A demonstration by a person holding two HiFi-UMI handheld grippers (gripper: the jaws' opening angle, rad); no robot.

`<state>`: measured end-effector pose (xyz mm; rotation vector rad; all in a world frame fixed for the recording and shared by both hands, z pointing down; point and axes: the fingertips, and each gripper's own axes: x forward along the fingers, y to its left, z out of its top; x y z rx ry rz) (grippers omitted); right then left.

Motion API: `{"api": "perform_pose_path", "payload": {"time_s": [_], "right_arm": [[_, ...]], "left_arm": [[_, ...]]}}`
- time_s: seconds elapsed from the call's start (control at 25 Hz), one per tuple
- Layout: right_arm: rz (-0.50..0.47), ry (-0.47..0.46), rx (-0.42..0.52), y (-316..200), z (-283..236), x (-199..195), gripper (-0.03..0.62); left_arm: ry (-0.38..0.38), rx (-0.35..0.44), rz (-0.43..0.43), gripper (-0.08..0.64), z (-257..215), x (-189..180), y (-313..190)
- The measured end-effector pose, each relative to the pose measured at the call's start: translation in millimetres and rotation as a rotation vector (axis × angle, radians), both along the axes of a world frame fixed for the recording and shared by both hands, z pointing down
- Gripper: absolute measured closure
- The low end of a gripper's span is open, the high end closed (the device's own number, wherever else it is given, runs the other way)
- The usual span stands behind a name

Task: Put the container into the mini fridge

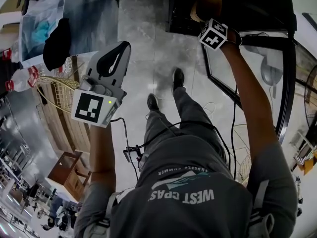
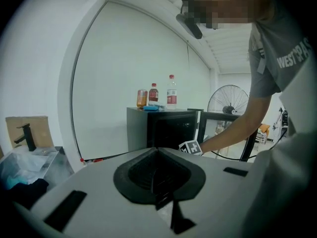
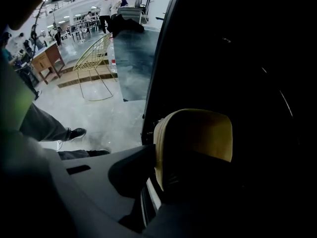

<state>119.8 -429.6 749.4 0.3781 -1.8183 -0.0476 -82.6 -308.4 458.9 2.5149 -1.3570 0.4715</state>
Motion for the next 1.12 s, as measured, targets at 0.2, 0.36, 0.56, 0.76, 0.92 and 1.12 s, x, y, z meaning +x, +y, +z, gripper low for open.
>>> {"api": "perform_pose_path", "payload": {"time_s": [0.2, 0.36, 0.56, 0.76, 0.92, 1.12], "right_arm": [[0.001, 0.016, 0.028, -18, 11, -1, 0.544], [0.005, 0.031, 0.047, -30, 20, 0, 0.542], [-0.002, 0.062, 0.058, -40, 33, 3, 0.542], [-0.026, 0.099, 0.134, -57, 35, 8, 0.538], [-0.035, 0.123, 0.165, -65, 37, 12, 0.535], [-0.032, 0.138, 0.212, -79, 35, 12, 0.524]], "left_arm": [[0.004, -0.024, -0.007, 0.538, 11, -1, 0], [0.008, -0.034, -0.027, 0.538, 16, -6, -2], [0.004, -0.023, -0.027, 0.538, 22, -11, -7], [0.005, -0.023, -0.022, 0.538, 27, -10, -10], [0.009, -0.026, -0.018, 0.538, 28, -8, -10], [0.011, -0.020, -0.021, 0.538, 25, -8, -13]]}}
